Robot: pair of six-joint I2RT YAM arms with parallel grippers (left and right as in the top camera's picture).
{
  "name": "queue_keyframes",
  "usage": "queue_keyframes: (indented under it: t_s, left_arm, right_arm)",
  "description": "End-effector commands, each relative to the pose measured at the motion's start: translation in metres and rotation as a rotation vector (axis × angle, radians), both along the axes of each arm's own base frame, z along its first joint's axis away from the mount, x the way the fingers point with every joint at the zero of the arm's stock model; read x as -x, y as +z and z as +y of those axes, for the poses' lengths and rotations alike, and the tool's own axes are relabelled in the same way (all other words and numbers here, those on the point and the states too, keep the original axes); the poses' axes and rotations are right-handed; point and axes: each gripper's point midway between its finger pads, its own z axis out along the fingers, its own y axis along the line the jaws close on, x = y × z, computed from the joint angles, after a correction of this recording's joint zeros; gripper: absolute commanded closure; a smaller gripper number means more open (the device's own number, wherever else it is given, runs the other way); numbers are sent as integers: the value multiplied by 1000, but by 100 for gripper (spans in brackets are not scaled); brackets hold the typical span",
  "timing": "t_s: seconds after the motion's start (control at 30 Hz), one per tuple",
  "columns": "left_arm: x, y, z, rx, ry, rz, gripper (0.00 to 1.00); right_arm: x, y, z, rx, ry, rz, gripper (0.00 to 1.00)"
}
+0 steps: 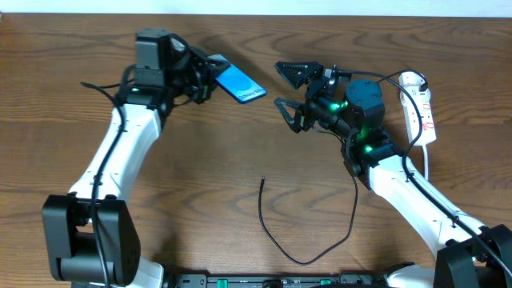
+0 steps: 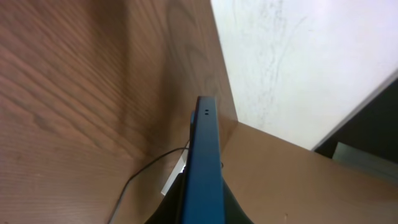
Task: Plug charger to phone and switch on socket
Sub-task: 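Open the right gripper and pull it away, left gripper keeps phone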
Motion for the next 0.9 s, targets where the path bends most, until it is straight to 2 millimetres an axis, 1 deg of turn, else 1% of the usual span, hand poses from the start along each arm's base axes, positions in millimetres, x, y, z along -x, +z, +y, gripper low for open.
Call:
queue_keyframes:
  t_s: [0.0, 0.13, 0.2, 0.33, 0.4, 0.57, 0.63, 0.8, 0.83, 0.87]
  left_arm:
    - [6, 22, 14, 30, -89, -93, 92]
    - [7, 28, 32, 38, -126, -147, 92]
    - [11, 35, 41, 28, -194, -231, 92]
    - [20, 43, 50, -22, -310, -394, 92]
    - [25, 42, 53, -49, -355, -446, 93]
    - [44, 21, 53, -134, -455, -478, 92]
    - [53, 7, 55, -188, -487, -459, 92]
    - [59, -21, 68, -318, -489, -370, 93]
    - [61, -25, 69, -337, -493, -357, 93]
    - [64, -29, 71, -360, -513, -354, 92]
  right_arm:
    - [-3, 0, -4, 40, -2, -20, 1]
    - [-4, -5, -7, 81, -2, -36, 1]
    - [-6, -7, -9, 133, -6, -87, 1]
    - [-9, -9, -12, 213, -9, -167, 1]
    - [-11, -11, -15, 243, -22, -187, 1]
    - [-15, -23, -23, 317, -58, -182, 1]
    - [-15, -32, -27, 361, -60, -171, 1]
    - [-12, -46, -30, 439, -46, -162, 1]
    - [-10, -50, -32, 460, -41, -159, 1]
    - [-7, -59, -34, 501, -25, -149, 1]
